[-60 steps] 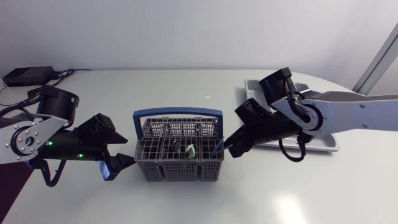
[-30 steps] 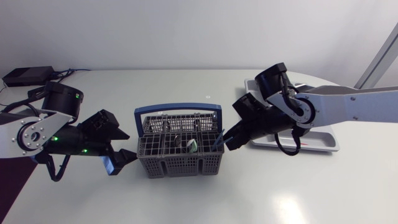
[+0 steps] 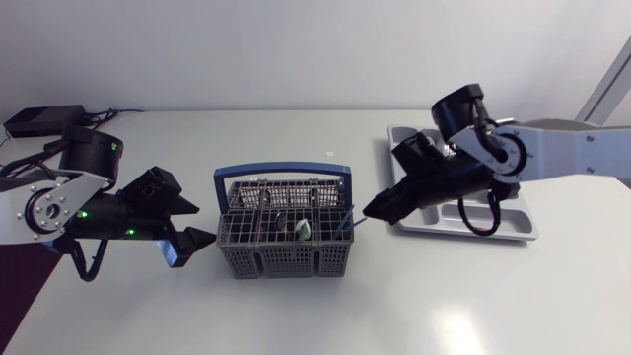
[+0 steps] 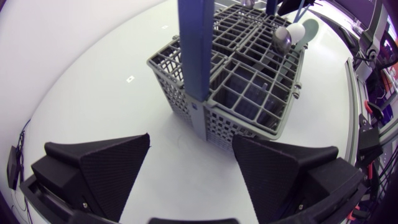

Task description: Unload the cutlery basket into the drawer organizer.

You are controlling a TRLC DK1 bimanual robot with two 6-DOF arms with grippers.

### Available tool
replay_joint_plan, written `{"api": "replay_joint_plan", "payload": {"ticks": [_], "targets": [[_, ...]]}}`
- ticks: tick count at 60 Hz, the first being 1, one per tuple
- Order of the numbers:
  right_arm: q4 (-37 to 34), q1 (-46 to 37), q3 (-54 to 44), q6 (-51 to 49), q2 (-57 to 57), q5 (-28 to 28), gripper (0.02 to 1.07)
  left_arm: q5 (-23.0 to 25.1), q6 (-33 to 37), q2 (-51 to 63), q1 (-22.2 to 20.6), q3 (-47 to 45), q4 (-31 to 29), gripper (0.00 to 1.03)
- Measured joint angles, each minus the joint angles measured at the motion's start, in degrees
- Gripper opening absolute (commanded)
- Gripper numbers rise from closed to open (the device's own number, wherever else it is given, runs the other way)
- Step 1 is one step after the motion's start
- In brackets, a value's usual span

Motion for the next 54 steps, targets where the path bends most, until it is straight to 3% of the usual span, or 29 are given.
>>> {"api": "replay_joint_plan", "payload": {"ticks": [14, 29, 36, 46, 54], "targets": [[-9.2, -4.1, 14.0, -0.5, 2.6, -6.9, 0.89, 0.2, 0.0, -3.2, 1.1, 0.3, -2.3, 0.98], [-14.4, -3.8, 23.7, -0.6, 11.2, -9.6, 0.88, 1.0, 0.1, -7.4, 1.1, 0.3, -4.9, 0.98], [-15.2, -2.6, 24.0, -0.4, 14.2, -9.9, 0.83, 1.6, 0.3, -9.1, 1.1, 0.3, -5.5, 0.98], [-15.9, -0.8, 24.4, 1.0, 15.9, -10.0, 0.66, 2.1, 0.8, -9.9, 1.1, 0.3, -5.6, 0.98], [-15.8, -0.2, 25.6, 2.1, 16.5, -10.0, 0.61, 2.1, 1.2, -9.9, 1.1, 0.1, -5.6, 0.98]]}}
